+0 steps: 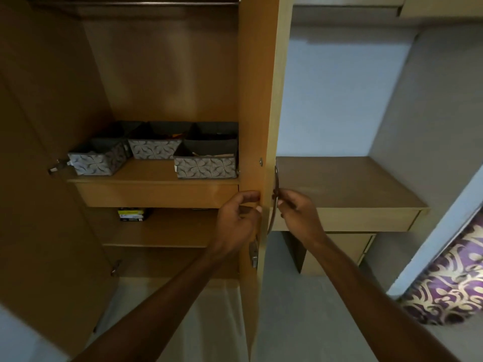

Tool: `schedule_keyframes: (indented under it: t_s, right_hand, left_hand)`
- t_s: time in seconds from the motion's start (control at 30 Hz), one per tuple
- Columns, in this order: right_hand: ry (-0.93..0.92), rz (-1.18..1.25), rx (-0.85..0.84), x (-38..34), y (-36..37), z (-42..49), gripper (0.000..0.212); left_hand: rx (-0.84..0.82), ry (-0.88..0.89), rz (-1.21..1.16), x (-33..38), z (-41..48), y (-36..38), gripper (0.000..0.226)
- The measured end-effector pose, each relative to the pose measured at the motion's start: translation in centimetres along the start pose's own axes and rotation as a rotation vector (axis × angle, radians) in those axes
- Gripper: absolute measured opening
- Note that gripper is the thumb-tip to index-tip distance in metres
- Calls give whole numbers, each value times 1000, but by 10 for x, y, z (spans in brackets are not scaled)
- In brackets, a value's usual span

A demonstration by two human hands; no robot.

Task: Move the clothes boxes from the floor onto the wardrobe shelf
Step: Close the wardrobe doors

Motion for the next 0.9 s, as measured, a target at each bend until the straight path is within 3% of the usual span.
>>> schedule_keyframes:
  t_s: [0.43,0.9]
  right_hand:
    - [-89,-46,-45,-28,36,8,12]
    - [-210,5,-188,-91,166,37,4]
  left_hand:
    - [122,53,3,-1,-18,-36,32]
    - [391,72,61,-22,-14,-164,41]
Point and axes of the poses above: each hand's wrist, its own z-axis towards the middle knuckle, its own y-axis out of the palm, x = y × z, the point moved 6 cm from there along z, towards the middle knuckle, and after that the axes turned 5 degrees about -z, right-handed, at the moved point
